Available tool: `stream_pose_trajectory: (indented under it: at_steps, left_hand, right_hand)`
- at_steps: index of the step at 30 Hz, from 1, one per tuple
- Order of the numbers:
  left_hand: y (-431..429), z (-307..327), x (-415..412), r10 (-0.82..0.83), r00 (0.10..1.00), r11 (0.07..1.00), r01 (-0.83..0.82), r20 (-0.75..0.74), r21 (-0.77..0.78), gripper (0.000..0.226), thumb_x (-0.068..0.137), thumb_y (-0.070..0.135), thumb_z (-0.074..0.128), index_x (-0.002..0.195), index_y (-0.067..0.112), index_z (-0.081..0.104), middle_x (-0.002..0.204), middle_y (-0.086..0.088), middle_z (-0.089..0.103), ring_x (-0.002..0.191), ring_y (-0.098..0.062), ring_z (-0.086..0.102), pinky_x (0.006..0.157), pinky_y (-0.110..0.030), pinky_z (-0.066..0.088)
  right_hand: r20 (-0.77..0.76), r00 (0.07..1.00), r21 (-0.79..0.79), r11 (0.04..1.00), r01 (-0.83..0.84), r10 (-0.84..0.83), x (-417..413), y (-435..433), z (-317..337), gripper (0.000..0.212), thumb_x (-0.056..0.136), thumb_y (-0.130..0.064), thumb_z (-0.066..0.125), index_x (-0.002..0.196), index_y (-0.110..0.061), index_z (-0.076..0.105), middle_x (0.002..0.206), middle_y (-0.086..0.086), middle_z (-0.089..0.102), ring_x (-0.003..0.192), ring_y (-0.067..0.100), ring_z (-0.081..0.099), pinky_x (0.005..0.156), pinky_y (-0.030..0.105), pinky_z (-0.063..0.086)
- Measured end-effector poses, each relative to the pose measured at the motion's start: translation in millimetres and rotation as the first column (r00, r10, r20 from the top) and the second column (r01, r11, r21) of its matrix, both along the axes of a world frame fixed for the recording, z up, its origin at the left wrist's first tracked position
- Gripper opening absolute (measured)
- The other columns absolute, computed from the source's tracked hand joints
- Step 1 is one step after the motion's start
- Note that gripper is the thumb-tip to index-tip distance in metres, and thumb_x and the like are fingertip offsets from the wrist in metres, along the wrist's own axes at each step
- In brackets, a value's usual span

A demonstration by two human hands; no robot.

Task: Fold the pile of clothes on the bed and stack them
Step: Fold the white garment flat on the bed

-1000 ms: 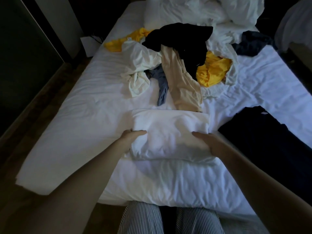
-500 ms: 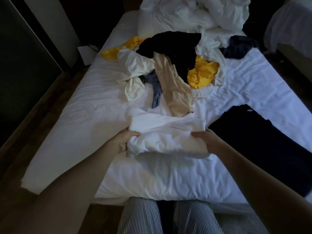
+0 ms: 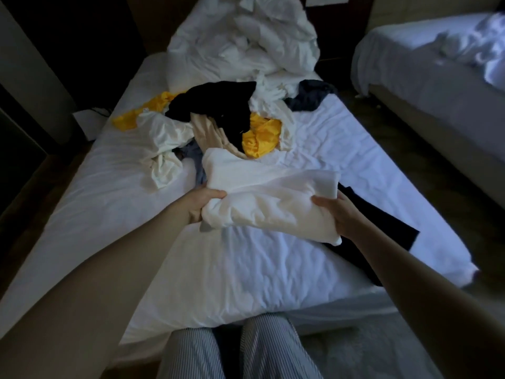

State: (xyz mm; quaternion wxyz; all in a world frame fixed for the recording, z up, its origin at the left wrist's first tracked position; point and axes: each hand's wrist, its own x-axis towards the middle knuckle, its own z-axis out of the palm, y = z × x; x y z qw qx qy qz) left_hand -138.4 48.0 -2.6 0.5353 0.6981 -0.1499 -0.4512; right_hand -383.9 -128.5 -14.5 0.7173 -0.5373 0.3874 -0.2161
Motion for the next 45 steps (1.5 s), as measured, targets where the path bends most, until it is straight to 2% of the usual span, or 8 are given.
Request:
stream_pose_trajectory:
  at_steps: [5, 14, 20, 28, 33, 36, 39, 45]
  left_hand:
    - [-65, 13, -48, -0.151, 0.988, 0.989, 0.15, -0.025, -0.009, 0.038, 0.092, -0.005, 0.05, 0.125, 0.012, 0.051, 0.1, -0.008, 0.063, 0.071, -0.015, 0.066, 0.056, -0.025, 0.056]
    - [-175, -4, -83, -0.419, 0.908, 0.906, 0.419, -0.016, 0.062, 0.045, 0.091, 0.001, 0.055, 0.134, 0.012, 0.045, 0.12, -0.01, 0.059, 0.096, -0.024, 0.06, 0.076, -0.034, 0.051]
    - [-198, -61, -81, -0.554, 0.748, 0.814, 0.395, 0.365, 0.426, 0.062, 0.092, 0.021, 0.06, 0.145, 0.008, 0.032, 0.144, -0.011, 0.042, 0.127, -0.03, 0.045, 0.095, -0.031, 0.04]
    - [-199, -95, -74, -0.517, 0.723, 0.842, 0.334, 0.458, 0.424, 0.05, 0.095, 0.018, 0.055, 0.141, 0.007, 0.038, 0.14, -0.011, 0.047, 0.126, -0.03, 0.047, 0.095, -0.032, 0.04]
    - [-203, -91, -73, -0.364, 0.86, 0.915, 0.26, 0.358, 0.308, 0.05, 0.092, 0.016, 0.06, 0.138, 0.005, 0.043, 0.135, -0.012, 0.051, 0.122, -0.032, 0.05, 0.098, -0.038, 0.044]
    - [-207, -90, -80, -0.285, 0.908, 0.951, 0.229, 0.306, 0.205, 0.045, 0.095, 0.014, 0.054, 0.139, 0.007, 0.044, 0.136, -0.011, 0.051, 0.121, -0.029, 0.051, 0.095, -0.033, 0.043]
    - [-212, -84, -88, -0.156, 0.938, 0.988, 0.15, 0.311, 0.044, 0.041, 0.097, 0.015, 0.05, 0.138, 0.013, 0.047, 0.129, -0.004, 0.056, 0.11, -0.02, 0.054, 0.091, -0.027, 0.043]
    - [-204, -97, -85, -0.354, 0.808, 0.915, 0.195, 0.471, 0.354, 0.046, 0.095, 0.02, 0.052, 0.138, 0.006, 0.042, 0.133, -0.014, 0.052, 0.122, -0.033, 0.049, 0.095, -0.035, 0.042]
  right_hand:
    - [0.009, 0.991, 0.017, 0.991, 0.133, -0.133, -67, -20, 1, 0.037, 0.088, 0.001, 0.056, 0.123, -0.008, 0.051, 0.098, 0.01, 0.063, 0.083, 0.023, 0.06, 0.068, 0.035, 0.052]
    - [0.05, 0.932, 0.121, 0.929, 0.351, -0.358, -135, -43, -23, 0.031, 0.087, 0.001, 0.056, 0.111, -0.018, 0.052, 0.098, 0.004, 0.063, 0.084, 0.021, 0.062, 0.064, 0.033, 0.057]
    - [-0.127, 0.859, 0.197, 0.836, 0.512, -0.496, -137, -27, -89, 0.034, 0.084, 0.002, 0.062, 0.113, -0.011, 0.052, 0.107, 0.017, 0.062, 0.082, 0.025, 0.059, 0.08, 0.043, 0.047]
    - [-0.171, 0.842, 0.211, 0.815, 0.539, -0.512, -137, -39, -115, 0.039, 0.084, -0.002, 0.064, 0.118, -0.014, 0.05, 0.112, 0.017, 0.061, 0.088, 0.03, 0.061, 0.075, 0.044, 0.054]
    - [-0.057, 0.779, 0.399, 0.701, 0.592, -0.625, -132, -49, -103, 0.071, 0.077, -0.049, 0.067, 0.135, -0.017, 0.041, 0.122, 0.012, 0.057, 0.102, 0.03, 0.059, 0.071, 0.041, 0.055]
    - [-0.027, 0.814, 0.327, 0.765, 0.555, -0.58, -132, -54, -94, 0.032, 0.093, -0.011, 0.051, 0.124, -0.017, 0.043, 0.099, 0.014, 0.059, 0.078, 0.027, 0.06, 0.057, 0.036, 0.056]
    - [0.038, 0.823, 0.306, 0.79, 0.531, -0.567, -135, -63, -88, 0.033, 0.094, 0.002, 0.039, 0.116, -0.021, 0.047, 0.094, 0.01, 0.059, 0.077, 0.027, 0.059, 0.056, 0.035, 0.057]
    - [-0.3, 0.715, 0.119, 0.719, 0.684, -0.631, -133, -55, -101, 0.052, 0.091, -0.006, 0.052, 0.14, -0.014, 0.036, 0.138, 0.019, 0.044, 0.11, 0.035, 0.05, 0.097, 0.046, 0.041]
